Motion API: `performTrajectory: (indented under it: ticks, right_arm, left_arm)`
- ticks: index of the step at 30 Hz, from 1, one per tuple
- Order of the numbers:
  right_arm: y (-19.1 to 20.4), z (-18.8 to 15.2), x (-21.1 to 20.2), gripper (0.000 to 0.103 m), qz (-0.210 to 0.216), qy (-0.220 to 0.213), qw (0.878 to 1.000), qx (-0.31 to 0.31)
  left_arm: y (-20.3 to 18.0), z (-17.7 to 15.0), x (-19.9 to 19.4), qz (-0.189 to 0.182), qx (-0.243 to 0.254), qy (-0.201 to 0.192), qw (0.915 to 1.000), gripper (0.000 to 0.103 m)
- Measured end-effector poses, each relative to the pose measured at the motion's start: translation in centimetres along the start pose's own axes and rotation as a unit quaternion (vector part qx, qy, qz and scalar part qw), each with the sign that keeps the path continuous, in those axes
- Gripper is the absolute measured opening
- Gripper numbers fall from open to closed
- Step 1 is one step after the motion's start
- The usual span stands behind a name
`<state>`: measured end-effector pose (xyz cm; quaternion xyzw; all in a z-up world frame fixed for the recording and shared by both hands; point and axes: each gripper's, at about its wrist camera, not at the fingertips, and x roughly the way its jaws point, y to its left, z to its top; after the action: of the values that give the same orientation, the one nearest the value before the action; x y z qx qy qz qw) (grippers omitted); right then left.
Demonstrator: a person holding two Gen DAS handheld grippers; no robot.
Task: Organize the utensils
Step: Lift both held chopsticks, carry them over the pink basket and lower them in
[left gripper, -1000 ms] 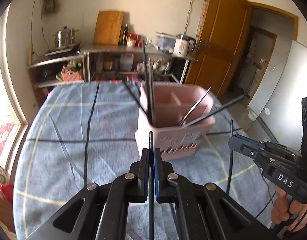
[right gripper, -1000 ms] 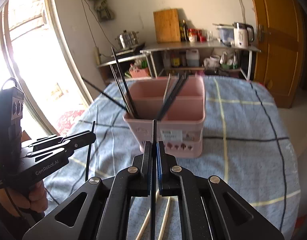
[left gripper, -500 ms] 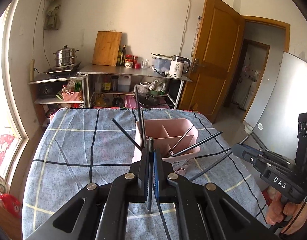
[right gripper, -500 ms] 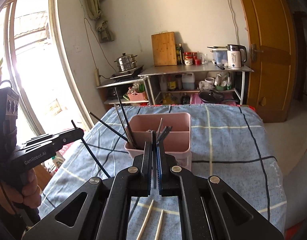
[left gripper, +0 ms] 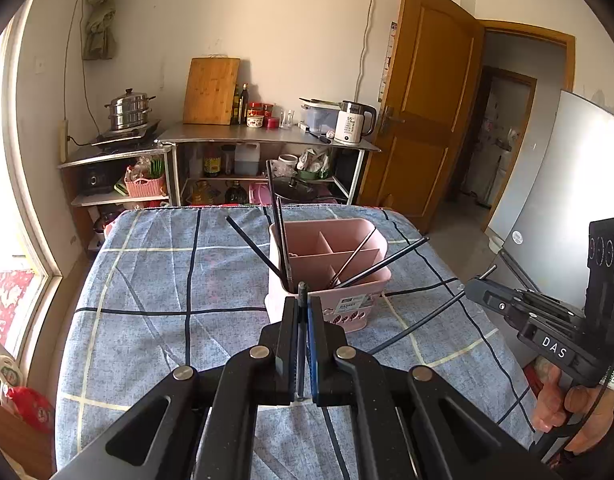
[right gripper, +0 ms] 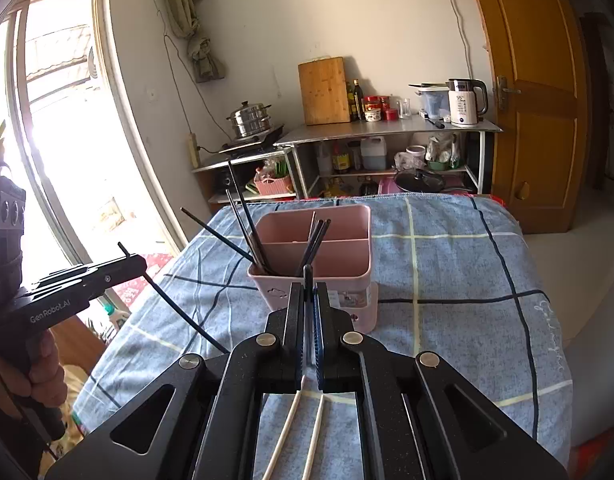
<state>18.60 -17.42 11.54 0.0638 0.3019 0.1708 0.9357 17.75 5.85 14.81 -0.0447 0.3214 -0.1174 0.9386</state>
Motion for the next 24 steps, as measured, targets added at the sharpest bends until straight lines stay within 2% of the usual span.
performTrajectory:
  ticks: [10,17,24]
  right_arm:
    - [0.9,2.3,-1.8,0.004,0.012,-0.030,0.999,-0.016]
    - [1.9,5.4,-2.9,0.004,0.024,-0.059,0.998,-0.029]
    - [2.6,8.5,-3.1,0.004,0.025,-0.089,0.995,-0.035]
  left_arm:
    - [-0.4,3.1,-1.7,-0.016,-0.006,-0.019,0.9997,0.004]
    - [-0.7,7.1,-3.2,-0.020,0.000,-0.052,0.9984,0.004]
    - [-0.5,10.6,-2.9,-0.023,-0.009,-0.070,0.9972,0.004]
